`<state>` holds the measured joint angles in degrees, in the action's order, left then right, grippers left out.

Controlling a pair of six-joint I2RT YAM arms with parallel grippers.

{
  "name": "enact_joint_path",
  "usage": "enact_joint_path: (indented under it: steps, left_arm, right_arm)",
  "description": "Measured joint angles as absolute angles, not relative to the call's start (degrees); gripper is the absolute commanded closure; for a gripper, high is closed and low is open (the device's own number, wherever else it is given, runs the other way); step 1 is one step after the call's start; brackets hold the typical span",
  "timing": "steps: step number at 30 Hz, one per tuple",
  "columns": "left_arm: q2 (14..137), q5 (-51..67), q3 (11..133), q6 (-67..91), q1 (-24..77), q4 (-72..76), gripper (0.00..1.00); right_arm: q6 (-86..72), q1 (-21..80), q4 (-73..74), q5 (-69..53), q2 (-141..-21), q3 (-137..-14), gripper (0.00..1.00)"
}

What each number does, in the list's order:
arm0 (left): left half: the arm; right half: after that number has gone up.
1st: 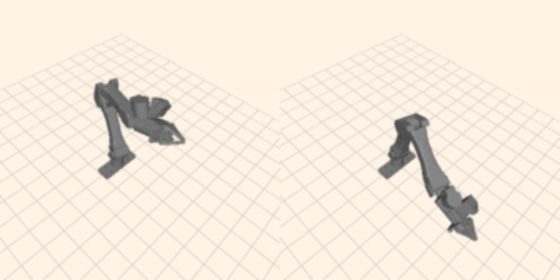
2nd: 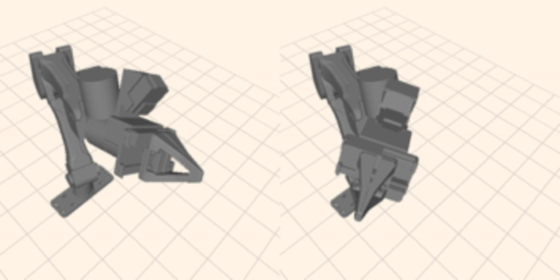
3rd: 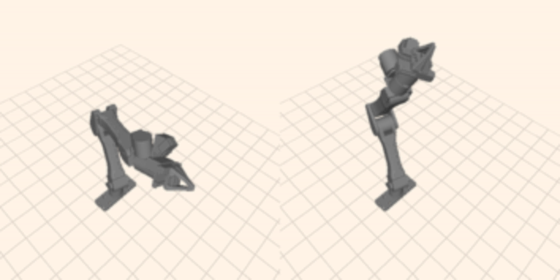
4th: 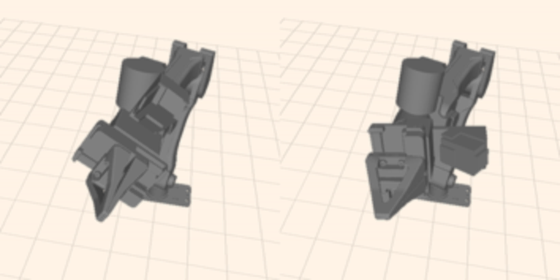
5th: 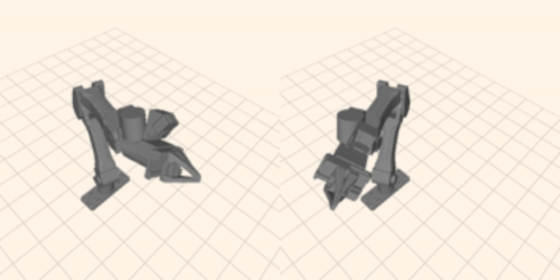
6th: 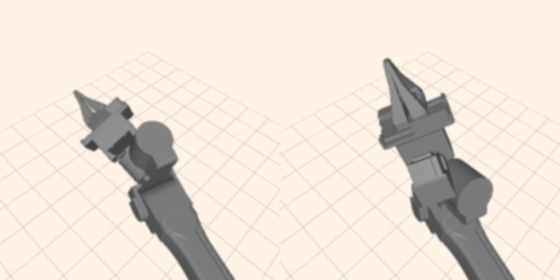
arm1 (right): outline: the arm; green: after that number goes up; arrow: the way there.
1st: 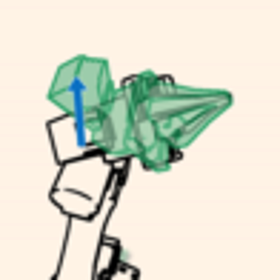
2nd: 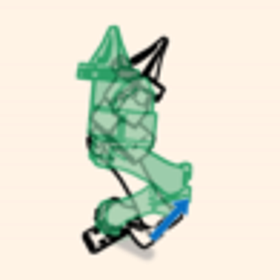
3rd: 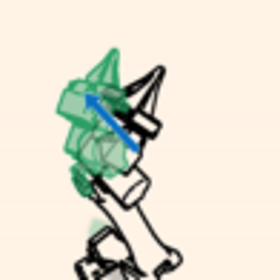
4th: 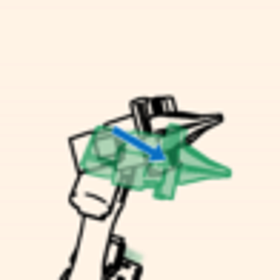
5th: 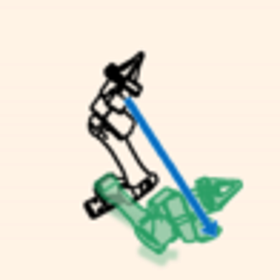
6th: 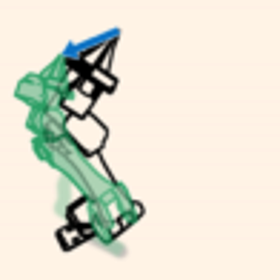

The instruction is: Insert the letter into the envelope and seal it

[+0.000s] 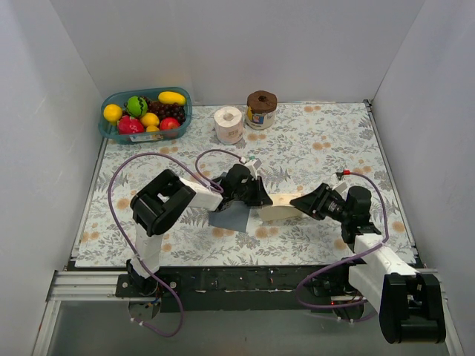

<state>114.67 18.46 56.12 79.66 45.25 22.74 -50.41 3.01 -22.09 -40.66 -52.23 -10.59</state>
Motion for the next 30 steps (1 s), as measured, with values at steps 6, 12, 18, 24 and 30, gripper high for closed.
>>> enact_joint_path:
  steps: [6, 12, 18, 24, 30]
  left_arm:
    - [113.14, 18.94, 54.0, 81.67, 45.93, 22.63, 0.97]
    - [112.81, 19.07, 53.58, 83.02, 46.48, 22.39, 0.97]
    - [112.81, 19.2, 53.58, 83.44, 46.68, 22.28, 0.97]
    - [112.95, 19.77, 53.78, 83.42, 46.7, 22.06, 0.97]
    - [112.95, 19.92, 54.11, 83.42, 46.83, 21.37, 0.98]
  right_arm:
    - [-50.41, 3.01, -22.63, -40.21, -53.95, -10.72, 0.43]
    - [-48.49, 3.01, -21.17, -38.13, -53.65, -10.96, 0.22]
    - [-45.8, 3.01, -17.8, -35.73, -52.21, -12.16, 0.15]
    - [-44.6, 3.01, -16.32, -34.94, -52.23, -12.34, 0.13]
    - [-43.99, 3.01, -16.36, -34.98, -52.62, -12.32, 0.16]
